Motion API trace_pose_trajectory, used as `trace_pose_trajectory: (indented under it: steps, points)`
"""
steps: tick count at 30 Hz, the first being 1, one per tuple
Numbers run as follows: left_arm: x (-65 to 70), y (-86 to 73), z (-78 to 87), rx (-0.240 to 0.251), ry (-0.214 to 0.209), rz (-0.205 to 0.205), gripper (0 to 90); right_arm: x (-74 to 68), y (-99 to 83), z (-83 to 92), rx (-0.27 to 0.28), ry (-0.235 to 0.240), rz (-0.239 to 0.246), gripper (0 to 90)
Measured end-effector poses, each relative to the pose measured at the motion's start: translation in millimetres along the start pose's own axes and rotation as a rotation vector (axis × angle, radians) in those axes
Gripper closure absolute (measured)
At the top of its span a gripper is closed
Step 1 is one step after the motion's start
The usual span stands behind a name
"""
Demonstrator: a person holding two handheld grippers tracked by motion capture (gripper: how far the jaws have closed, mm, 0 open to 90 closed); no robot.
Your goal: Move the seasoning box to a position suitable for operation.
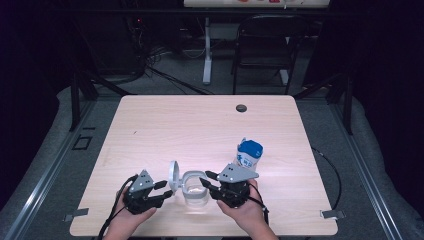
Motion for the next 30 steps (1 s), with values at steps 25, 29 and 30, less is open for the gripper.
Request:
trace_pose_trajectory:
  steps: [25, 29, 30]
  points:
    - [-4.9, 5.9, 0.0, 0.015, -0.025, 0.020, 59.0, 23.3, 15.1, 24.9, 0.078, -0.067, 0.013, 50.1]
    - [-4.3, 7.4, 0.8, 0.019, -0.028, 0.015, 58.1, 27.6, 17.6, 29.9, 0.079, -0.071, -0.001, 50.3]
    - [-4.2, 7.9, 1.4, 0.021, -0.029, 0.012, 57.9, 29.7, 20.2, 34.3, 0.082, -0.063, -0.012, 50.7]
Point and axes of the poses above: each handheld gripper's, and its own axes: z roughly backward along the jaws, y roughly out of its top, x roughly to its right, the point moved 10 cm from there along -z, roughly forward along the jaws, and after that the axes turned 7 degrees about -y, right-handed, at the moved point
